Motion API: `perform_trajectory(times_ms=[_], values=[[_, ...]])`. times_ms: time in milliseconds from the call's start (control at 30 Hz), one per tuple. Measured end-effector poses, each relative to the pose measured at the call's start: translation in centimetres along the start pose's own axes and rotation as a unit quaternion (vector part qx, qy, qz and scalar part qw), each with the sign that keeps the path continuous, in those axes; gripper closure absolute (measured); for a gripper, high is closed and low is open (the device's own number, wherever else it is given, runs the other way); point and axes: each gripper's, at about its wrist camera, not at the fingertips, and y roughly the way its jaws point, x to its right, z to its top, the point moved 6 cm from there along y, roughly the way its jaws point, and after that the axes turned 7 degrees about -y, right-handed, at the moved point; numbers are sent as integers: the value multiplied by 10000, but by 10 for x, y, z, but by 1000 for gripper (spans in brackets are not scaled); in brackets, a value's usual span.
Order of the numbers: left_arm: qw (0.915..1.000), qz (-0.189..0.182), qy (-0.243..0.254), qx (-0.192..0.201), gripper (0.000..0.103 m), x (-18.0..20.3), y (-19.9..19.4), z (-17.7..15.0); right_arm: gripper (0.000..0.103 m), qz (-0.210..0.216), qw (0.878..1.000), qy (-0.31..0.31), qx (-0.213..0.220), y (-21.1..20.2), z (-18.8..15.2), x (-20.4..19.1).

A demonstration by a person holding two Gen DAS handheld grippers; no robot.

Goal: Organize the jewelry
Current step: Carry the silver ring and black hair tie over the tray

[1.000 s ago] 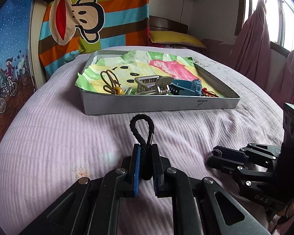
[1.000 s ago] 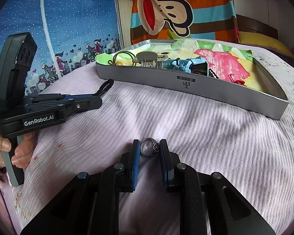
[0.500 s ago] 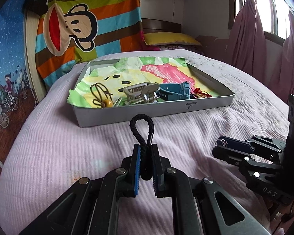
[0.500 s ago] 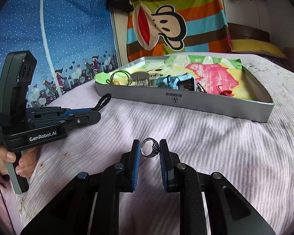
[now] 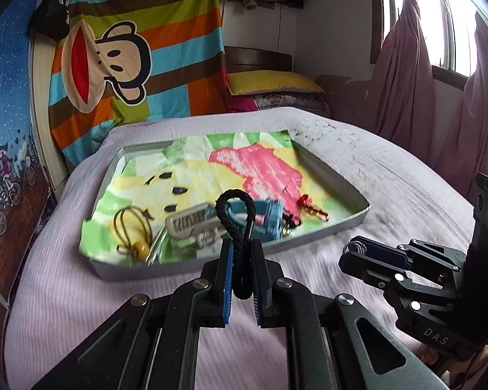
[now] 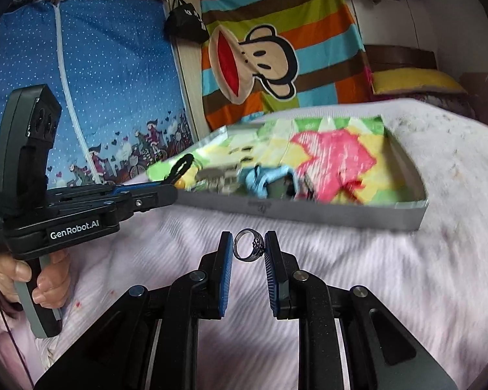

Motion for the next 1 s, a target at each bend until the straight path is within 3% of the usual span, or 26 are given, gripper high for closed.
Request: perform_trajectory(times_ms=[333, 600, 767, 1000], values=[[10000, -53, 1, 76, 93, 23, 40, 51, 86, -497, 9981, -290, 241, 1, 46, 40], [9991, -40, -337, -254, 93, 22, 87, 72, 86, -704, 9973, -84, 184, 26, 66, 81], [9960, 32, -511, -732, 93, 20, 123, 72, 86, -684, 9976, 134, -36, 54, 70, 99], [9928, 283, -371, -1100, 93, 23, 151, 65, 86, -713, 9941, 505, -646, 93, 57, 124]])
